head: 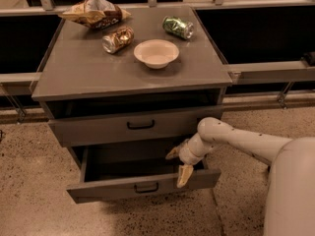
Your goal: Open middle drawer
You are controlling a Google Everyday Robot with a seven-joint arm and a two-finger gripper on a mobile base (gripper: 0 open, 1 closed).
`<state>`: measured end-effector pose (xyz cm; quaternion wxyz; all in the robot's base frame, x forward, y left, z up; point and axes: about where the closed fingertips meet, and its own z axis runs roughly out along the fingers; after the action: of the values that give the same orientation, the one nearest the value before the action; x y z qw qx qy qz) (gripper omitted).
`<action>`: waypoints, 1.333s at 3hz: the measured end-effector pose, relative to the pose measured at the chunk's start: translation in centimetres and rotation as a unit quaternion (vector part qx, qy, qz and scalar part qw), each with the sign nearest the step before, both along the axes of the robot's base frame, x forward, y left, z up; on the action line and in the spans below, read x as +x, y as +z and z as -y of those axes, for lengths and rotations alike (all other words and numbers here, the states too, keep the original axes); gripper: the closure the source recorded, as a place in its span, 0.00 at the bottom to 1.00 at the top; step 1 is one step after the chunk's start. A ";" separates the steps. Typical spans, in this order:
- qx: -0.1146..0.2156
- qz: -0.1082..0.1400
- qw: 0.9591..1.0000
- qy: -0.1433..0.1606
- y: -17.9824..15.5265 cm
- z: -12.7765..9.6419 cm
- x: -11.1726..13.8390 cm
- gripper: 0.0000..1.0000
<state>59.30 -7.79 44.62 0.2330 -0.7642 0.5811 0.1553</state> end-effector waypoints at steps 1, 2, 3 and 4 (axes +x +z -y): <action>0.000 0.000 1.000 0.000 0.0 0.0 0.0 0.00; 0.000 0.000 1.000 0.000 0.0 0.0 0.0 0.00; -0.017 -0.004 1.000 0.016 -0.5 -0.5 -2.4 0.00; -0.032 -0.009 0.999 0.026 -1.0 -0.5 -6.3 0.00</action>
Offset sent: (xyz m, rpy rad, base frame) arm 0.0000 0.0000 0.0000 0.0000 0.0000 0.0000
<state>52.96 -7.28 43.58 0.1987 -0.7844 0.5682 0.1495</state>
